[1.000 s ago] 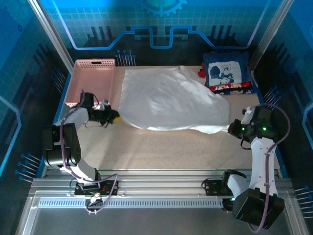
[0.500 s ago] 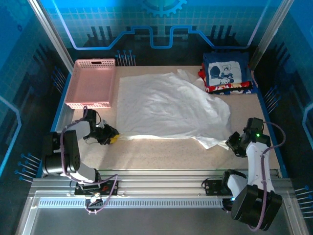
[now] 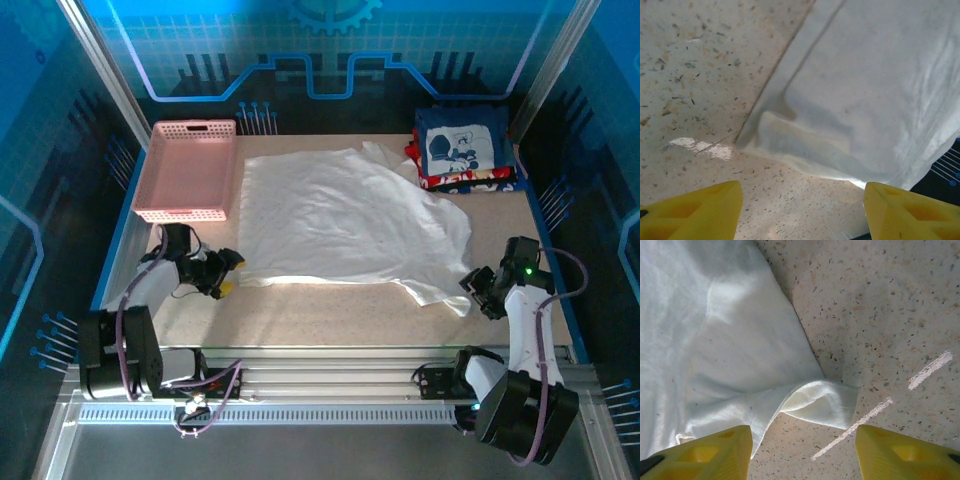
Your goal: Fold and stack the t-shirts
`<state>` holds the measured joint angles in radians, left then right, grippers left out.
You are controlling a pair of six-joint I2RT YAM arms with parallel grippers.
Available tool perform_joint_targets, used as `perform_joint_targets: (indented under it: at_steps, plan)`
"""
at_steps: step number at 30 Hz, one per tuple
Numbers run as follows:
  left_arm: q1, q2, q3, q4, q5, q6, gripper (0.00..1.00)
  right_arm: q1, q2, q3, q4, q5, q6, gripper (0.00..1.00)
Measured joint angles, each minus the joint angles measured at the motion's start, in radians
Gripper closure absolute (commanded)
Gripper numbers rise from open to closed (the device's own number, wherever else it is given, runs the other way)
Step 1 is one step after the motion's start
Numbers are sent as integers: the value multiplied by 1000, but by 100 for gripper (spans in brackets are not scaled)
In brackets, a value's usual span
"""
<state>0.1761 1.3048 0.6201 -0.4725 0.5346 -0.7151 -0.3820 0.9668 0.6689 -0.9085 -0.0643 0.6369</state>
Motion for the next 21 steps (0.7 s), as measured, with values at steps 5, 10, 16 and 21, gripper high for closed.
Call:
perform_joint_targets:
  at_steps: [5,10,16,21]
  plan:
    - [-26,85,26,32,8,-55,36,2,79,16,-29,-2,0,41]
    - [-57,116,45,82,11,-100,37,15,136,45,-85,29,11,40]
    - [-79,143,41,168,11,-166,38,14,160,63,-104,23,37,40]
    - [-104,165,38,226,11,-208,40,-16,198,73,-86,-55,60,39]
